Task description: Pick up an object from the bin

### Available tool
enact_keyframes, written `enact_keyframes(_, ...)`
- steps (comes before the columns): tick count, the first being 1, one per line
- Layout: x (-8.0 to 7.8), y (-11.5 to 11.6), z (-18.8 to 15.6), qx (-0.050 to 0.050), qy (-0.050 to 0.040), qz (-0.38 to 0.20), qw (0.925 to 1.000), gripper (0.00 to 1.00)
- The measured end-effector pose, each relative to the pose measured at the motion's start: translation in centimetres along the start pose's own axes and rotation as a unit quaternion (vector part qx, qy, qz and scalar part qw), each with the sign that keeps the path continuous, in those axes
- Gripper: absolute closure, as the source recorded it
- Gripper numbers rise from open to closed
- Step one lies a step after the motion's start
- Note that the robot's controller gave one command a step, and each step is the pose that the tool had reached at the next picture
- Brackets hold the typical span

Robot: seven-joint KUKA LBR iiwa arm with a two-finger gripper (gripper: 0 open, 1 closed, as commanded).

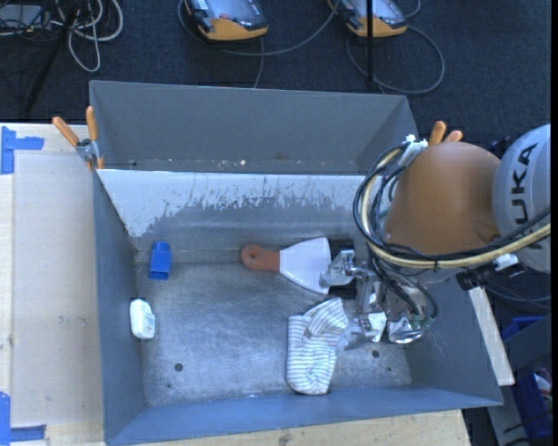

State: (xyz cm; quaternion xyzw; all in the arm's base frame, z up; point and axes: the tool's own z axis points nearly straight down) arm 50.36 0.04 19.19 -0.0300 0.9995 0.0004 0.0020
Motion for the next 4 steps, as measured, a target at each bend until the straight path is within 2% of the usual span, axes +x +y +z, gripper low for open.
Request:
enact_keyframes(1,-2.3,-1.1,5.3,0.003,-0.0002,0.004,1.0000,0.00)
enact_keyframes(2,-1.6,0.3,11.1,0.000,0.0094,-0.066,0.9978,1.00)
enact_keyframes(3,-1.6,0.3,11.1,0.000,0.0094,-0.066,0.9978,1.00)
enact_keyframes(4,-0.9,-1.9,-1.6,0.000,0.0017,-0.082,0.9966,1.00)
